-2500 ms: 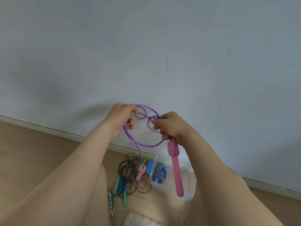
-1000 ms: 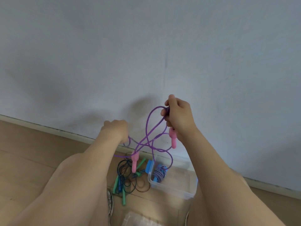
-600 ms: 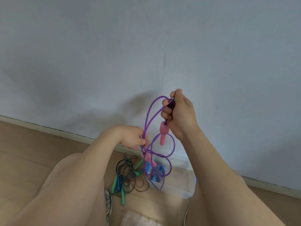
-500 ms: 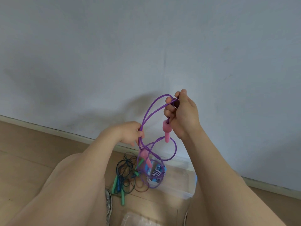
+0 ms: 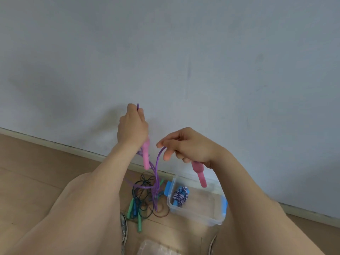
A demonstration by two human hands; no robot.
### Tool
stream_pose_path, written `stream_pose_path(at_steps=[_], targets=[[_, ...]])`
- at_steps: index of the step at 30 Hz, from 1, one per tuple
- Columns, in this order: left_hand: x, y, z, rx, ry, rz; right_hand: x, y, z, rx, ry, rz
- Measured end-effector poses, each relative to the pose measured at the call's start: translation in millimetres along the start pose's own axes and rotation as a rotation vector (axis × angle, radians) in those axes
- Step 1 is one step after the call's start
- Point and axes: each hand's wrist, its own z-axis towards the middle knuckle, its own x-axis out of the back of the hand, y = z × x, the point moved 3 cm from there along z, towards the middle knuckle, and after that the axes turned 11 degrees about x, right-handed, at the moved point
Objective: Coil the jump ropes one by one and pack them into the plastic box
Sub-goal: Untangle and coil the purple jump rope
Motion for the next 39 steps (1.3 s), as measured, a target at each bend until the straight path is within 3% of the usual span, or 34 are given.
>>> stream_pose_path(at_steps=[4, 8, 12, 14, 16, 18, 22, 26, 28, 32, 34, 36, 39], targets=[[9, 12, -10, -0.057, 0.082, 0.035, -5, -3, 4, 0.026, 0.162, 0.133], [13, 15, -6, -0.007, 0.051, -0.256, -8, -1, 4, 0.029, 0.196, 0.308], [8, 14, -14, 0.358, -0.341, -0.535, -11, 1, 13, 0.083, 0.336, 0.556], [7, 18, -29, 0.530, -0.596, -0.531, -12, 3, 18, 0.096, 0.387, 0.610], [3, 21, -40, 0.583, -0.796, -0.461, -13, 3, 19, 0.134, 0.393, 0.632], [0, 24, -46, 0.572, -0.905, -0.466, -12, 4, 21, 0.197, 0.418, 0.516], [-1, 31, -46, 0.567, -1.037, -0.587, -8, 6, 26, 0.356, 0.503, -0.236], [1, 28, -45, 0.357, -1.018, -0.370, -1, 4, 20, 0.374, 0.554, -0.582], [1, 26, -42, 0.295, -1.005, -0.311, 3, 5, 17, 0.311, 0.529, -0.552], [9, 30, -44, 0.115, -1.017, -0.257, 0, 11, 17, 0.109, 0.172, -0.425], [12, 28, -41, 0.004, -0.898, -0.134, 3, 11, 14, 0.037, 0.163, -0.347], [12, 24, -36, -0.104, -0.723, 0.049, 6, 7, 12, 0.036, 0.263, -0.288], [7, 16, -31, -0.053, -0.559, 0.068, 7, 4, 12, 0.113, 0.337, -0.124]])
